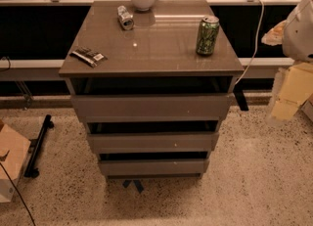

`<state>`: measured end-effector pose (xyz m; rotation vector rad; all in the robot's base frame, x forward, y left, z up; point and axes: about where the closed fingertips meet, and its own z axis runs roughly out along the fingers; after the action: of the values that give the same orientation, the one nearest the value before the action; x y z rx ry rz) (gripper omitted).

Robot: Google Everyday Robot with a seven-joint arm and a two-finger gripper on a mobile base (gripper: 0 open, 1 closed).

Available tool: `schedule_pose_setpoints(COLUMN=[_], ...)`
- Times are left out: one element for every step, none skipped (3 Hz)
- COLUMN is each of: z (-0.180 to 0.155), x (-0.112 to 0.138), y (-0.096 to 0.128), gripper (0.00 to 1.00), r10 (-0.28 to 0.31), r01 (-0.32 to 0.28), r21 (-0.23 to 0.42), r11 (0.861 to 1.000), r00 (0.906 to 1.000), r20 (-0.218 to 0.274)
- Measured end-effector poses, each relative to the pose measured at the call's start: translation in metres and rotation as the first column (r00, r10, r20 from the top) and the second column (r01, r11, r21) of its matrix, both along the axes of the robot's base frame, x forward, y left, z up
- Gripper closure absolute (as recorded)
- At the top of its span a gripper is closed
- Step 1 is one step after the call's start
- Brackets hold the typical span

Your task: Open bottom drawer

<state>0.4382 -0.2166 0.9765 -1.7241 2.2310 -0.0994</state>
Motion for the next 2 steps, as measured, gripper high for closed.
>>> schedule_pose_setpoints(z=[0.0005, -0.0045], x=[0.0001, 0.0002], y=[0.0002, 0.0008], gripper=[0.0, 0.0], r10=[0.0, 0.01], r01=[0.0, -0.011], r21=[0.001, 0.027], r11=[1.0, 1.0], r00=[1.0, 0.9997], r20=[0.003, 0.02])
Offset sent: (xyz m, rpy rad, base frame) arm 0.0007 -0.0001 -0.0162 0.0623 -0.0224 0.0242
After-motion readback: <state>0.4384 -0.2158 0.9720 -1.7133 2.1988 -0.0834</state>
